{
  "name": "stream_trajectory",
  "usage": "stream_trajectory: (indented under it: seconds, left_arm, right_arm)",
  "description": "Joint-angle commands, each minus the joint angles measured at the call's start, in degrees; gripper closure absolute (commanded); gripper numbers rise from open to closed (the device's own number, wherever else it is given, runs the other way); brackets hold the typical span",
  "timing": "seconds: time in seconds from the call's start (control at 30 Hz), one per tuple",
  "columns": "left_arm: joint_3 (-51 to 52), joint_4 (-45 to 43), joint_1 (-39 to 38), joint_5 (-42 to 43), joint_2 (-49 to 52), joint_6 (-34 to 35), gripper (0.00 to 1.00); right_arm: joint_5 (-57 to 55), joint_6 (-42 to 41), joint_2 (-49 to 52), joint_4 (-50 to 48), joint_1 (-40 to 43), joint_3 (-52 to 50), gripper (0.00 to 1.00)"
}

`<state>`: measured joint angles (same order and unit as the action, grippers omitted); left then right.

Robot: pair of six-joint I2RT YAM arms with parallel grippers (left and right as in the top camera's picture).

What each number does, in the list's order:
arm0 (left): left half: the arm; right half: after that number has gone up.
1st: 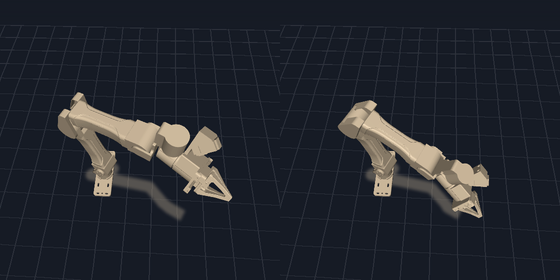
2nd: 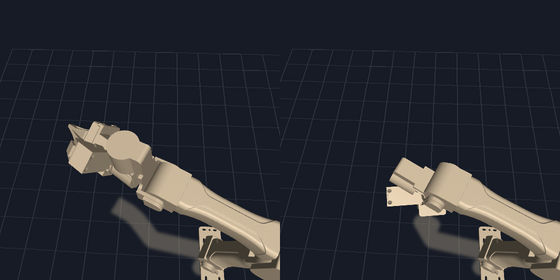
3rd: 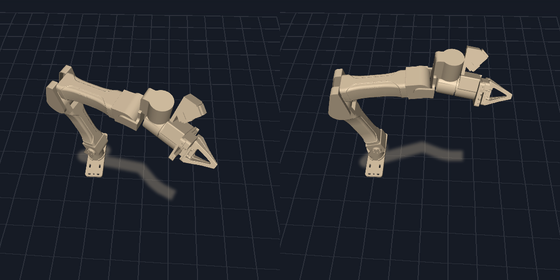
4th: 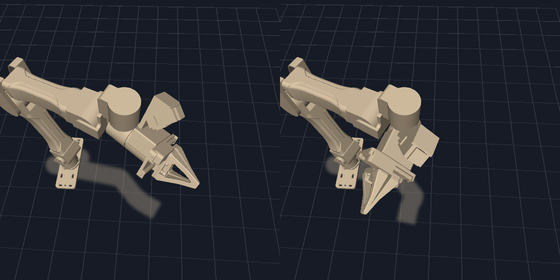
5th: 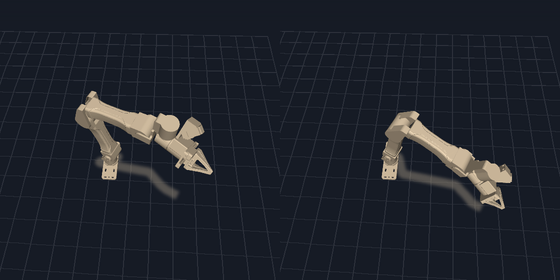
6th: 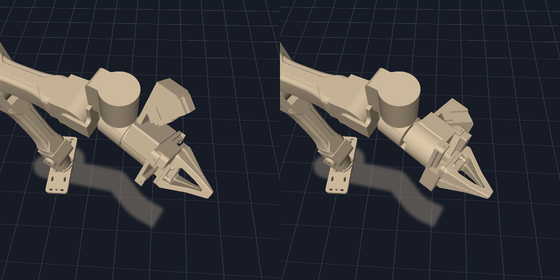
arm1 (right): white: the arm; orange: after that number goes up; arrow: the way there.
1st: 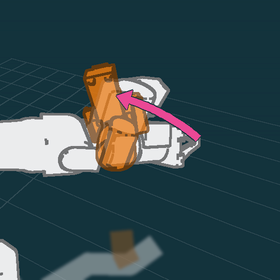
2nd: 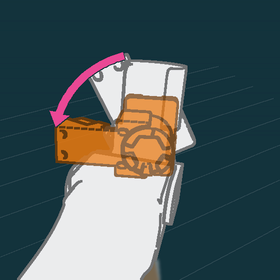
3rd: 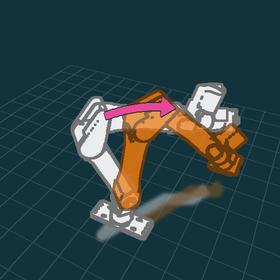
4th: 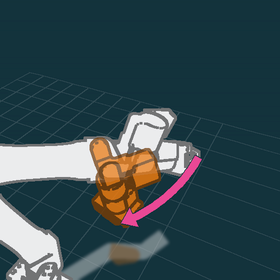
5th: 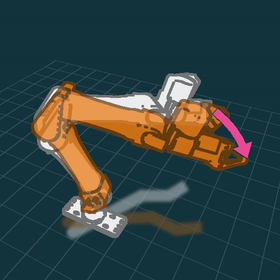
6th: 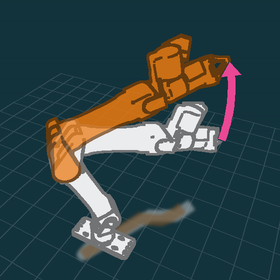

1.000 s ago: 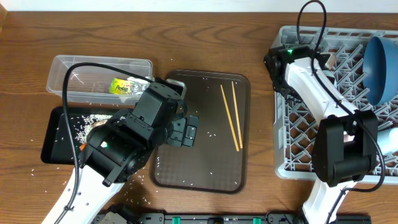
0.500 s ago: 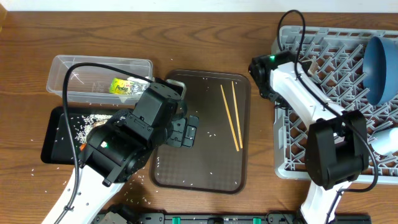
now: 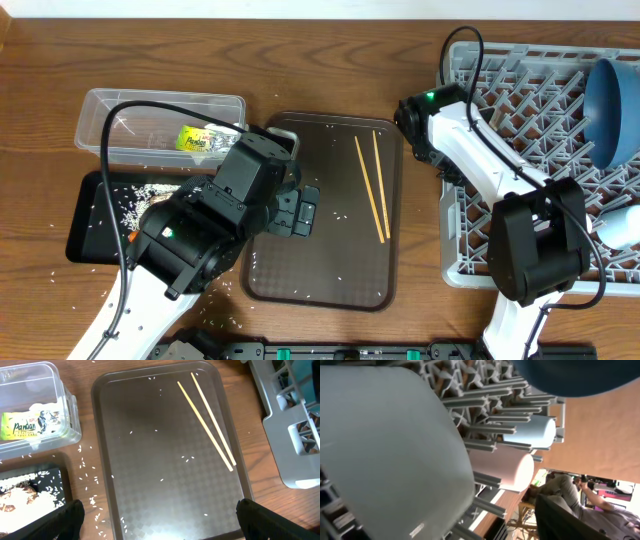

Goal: Sort waste into correct bins and load items into the dishwasher rack
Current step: 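Move the right gripper left over the chopsticks on the brown tray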

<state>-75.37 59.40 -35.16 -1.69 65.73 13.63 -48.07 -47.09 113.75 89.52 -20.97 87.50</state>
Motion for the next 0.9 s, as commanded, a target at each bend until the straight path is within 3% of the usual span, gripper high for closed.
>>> stream_trajectory:
  seconds: [0.0,0.4,0.57,0.7,0.8,0.87]
  left_arm:
    - [-0.61,0.13,0.09,-0.44,0.13,-0.48,0.02]
    - [-0.63,0.96,0.09,-0.46,-0.42,-0.48,0.02]
    - [-1.53,0.55,0.11,-1.70,-3.30,0.92,0.02]
    - [-4.70,0.55,1.14,-6.95,-7.50,4.46,0.02]
    - [-5.77,0.74,2.73,-11.04,-11.04,4.46,0.02]
    - [-5.77,1.92,3.96,-13.99,-13.40,4.46,0.02]
  right_arm:
    - [1.38,-0.39,0.15,0.07,-1.64,0.15,0.29]
    - [11.85,9.90,0.13,-2.75,-7.19,9.57,0.28]
    - [30.91,19.23,0.13,-13.09,-9.40,12.22,0.23]
    - [50.97,24.92,0.15,-22.80,-9.46,11.54,0.34]
    - [53.07,24.90,0.15,-25.09,-9.49,10.67,0.37]
    - [53.11,24.87,0.15,-25.62,-9.49,9.31,0.44]
